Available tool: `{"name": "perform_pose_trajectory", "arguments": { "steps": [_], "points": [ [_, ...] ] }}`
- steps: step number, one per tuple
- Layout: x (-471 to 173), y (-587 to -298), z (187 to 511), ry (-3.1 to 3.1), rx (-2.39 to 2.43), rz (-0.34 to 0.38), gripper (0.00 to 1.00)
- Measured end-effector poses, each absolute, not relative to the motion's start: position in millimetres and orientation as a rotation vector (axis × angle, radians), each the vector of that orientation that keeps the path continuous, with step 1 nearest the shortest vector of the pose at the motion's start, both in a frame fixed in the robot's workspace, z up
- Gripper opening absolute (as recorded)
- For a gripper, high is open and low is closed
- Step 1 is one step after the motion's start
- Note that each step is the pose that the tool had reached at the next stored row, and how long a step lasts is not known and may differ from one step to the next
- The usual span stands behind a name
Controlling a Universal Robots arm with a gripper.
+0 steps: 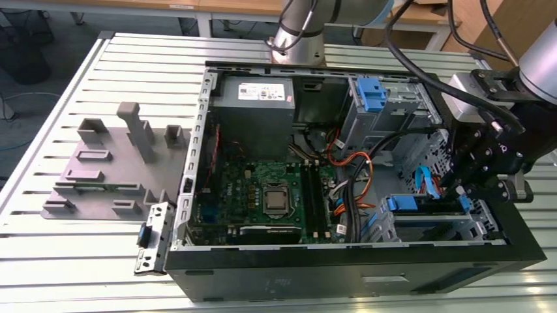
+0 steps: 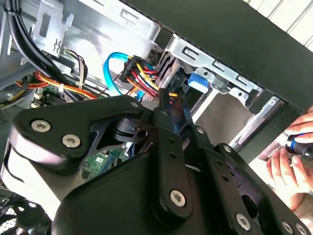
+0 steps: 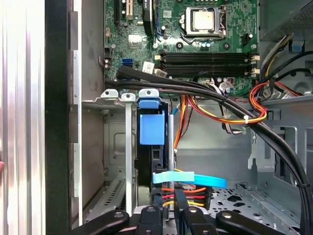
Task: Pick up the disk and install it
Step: 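Insert the second disk wire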
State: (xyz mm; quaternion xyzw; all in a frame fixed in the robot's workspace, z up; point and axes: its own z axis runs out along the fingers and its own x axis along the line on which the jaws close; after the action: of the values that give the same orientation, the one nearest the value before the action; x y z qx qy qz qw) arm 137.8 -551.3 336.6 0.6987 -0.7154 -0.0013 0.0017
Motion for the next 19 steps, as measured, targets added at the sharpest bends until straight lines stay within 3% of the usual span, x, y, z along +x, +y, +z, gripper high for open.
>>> {"name": "perform_pose_trajectory", "arguments": {
  "steps": [19],
  "points": [
    [139.2, -551.1, 346.7, -2.245, 2.193, -0.004, 0.24]
  ]
}}
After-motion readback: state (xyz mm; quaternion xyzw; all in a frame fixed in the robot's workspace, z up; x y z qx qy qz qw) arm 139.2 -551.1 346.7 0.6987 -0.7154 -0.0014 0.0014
